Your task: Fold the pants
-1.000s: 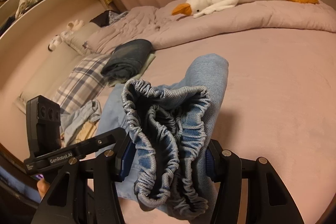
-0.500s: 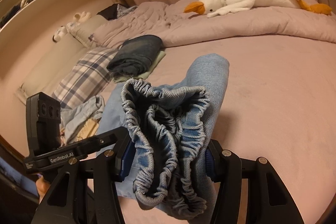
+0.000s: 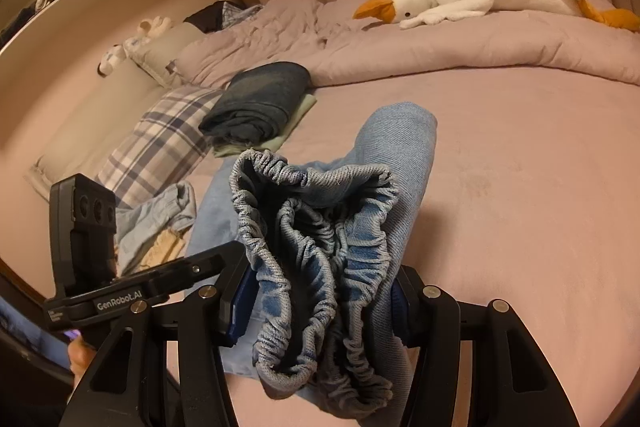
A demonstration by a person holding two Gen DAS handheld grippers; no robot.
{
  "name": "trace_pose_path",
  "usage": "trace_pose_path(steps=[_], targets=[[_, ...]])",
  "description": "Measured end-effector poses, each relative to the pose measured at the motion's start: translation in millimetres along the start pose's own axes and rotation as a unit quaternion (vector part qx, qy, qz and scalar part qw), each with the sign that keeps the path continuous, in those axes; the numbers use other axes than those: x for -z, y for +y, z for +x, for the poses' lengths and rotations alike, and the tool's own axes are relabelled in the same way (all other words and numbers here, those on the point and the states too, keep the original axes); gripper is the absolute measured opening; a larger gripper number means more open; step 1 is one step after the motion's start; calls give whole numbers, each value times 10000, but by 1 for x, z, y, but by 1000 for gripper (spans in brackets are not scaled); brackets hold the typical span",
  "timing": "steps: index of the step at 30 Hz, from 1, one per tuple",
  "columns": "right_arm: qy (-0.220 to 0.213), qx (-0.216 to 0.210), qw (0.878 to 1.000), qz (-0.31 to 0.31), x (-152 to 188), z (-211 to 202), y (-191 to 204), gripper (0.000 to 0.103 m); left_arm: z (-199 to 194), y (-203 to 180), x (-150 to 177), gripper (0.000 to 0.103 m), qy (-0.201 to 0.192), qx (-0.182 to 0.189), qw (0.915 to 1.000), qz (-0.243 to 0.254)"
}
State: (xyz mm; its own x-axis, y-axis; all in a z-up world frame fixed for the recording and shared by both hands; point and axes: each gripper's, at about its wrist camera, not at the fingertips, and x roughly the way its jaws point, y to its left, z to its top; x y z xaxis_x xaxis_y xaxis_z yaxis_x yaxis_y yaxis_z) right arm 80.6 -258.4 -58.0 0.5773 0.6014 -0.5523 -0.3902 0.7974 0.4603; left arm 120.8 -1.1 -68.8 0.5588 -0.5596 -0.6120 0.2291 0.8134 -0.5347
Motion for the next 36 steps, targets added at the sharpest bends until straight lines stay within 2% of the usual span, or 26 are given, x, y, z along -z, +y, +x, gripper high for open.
trace_pose_path(steps=[12, 26, 36], targets=[[-17, 14, 9999, 128, -11, 13, -14, 57, 29, 3, -21, 37, 101, -92, 9998, 123], [-323, 196, 9991, 175, -39, 26, -36, 57, 77, -7, -62, 37, 106, -109, 9986, 498], [-446, 265, 9985, 180, -58, 41, -52, 57, 112, -6, -85, 37, 184, -96, 9983, 535]])
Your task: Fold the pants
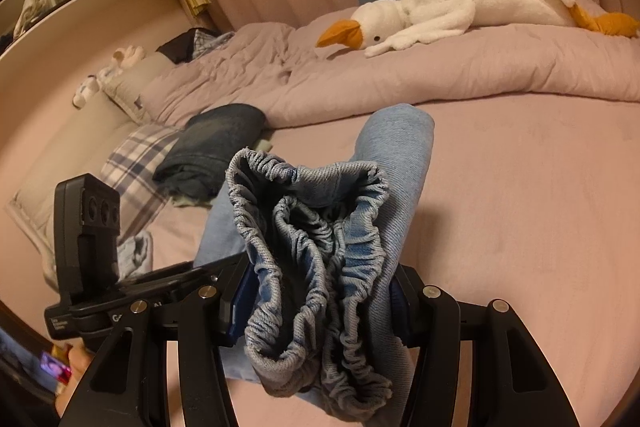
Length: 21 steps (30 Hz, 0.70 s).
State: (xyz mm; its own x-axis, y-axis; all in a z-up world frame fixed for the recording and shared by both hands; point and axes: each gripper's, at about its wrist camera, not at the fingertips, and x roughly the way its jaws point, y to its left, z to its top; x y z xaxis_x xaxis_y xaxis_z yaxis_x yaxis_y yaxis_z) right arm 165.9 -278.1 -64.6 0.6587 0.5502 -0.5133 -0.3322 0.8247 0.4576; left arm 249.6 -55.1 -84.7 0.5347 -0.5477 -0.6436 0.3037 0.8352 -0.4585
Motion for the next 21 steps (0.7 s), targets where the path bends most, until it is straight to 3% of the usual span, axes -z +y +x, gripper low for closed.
trace_pose_path(steps=[21], targets=[[252, -9, 9992, 314, -7, 29, -34, 57, 50, 14, -14, 39, 351, -176, 9992, 12]])
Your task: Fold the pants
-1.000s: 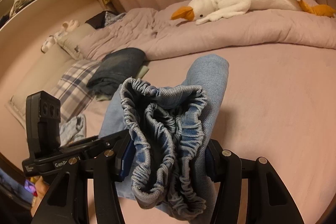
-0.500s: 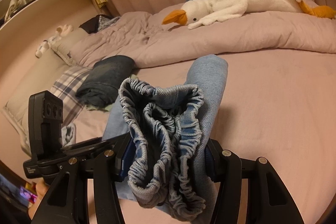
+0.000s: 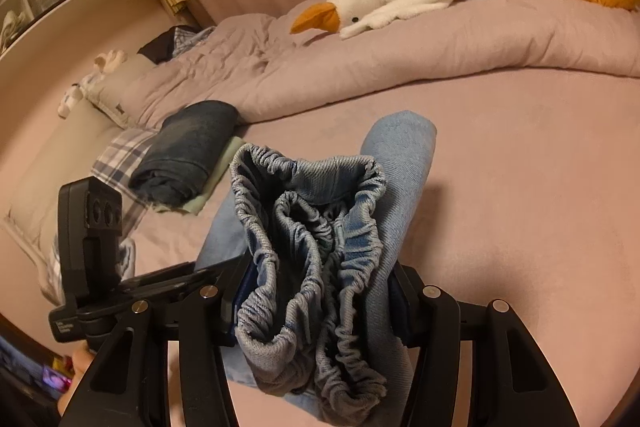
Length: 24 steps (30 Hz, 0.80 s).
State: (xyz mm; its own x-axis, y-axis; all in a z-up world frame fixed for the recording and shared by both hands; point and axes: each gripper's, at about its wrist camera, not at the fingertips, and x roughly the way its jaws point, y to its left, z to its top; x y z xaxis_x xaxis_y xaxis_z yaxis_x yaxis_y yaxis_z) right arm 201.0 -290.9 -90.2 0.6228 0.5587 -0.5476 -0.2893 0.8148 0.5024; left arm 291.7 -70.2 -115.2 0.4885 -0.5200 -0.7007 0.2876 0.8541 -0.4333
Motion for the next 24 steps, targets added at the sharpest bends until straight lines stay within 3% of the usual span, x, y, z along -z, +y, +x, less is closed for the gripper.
trace_pose_path(steps=[24], targets=[[267, 49, 9974, 668, 4, 15, -39, 57, 19, 16, 2, 41, 231, -555, 9981, 151]])
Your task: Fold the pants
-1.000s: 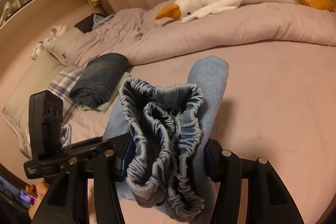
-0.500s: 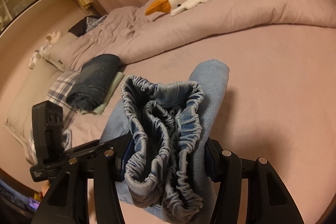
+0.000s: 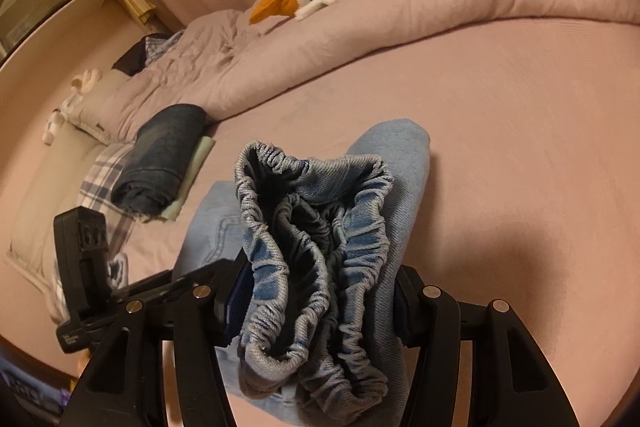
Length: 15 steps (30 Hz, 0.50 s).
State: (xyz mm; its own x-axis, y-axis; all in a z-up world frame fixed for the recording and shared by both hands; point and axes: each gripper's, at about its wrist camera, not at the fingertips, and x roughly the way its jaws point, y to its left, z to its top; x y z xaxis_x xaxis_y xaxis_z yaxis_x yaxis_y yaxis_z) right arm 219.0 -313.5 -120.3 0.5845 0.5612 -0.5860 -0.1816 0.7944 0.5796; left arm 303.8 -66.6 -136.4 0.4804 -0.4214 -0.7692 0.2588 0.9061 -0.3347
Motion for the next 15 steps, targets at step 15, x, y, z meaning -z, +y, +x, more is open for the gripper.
trace_pose_path(steps=[15], targets=[[11, 624, 9977, -246, 6, -8, -9, 65, -11, -1, 10, 65, -232, -917, 9944, 482]])
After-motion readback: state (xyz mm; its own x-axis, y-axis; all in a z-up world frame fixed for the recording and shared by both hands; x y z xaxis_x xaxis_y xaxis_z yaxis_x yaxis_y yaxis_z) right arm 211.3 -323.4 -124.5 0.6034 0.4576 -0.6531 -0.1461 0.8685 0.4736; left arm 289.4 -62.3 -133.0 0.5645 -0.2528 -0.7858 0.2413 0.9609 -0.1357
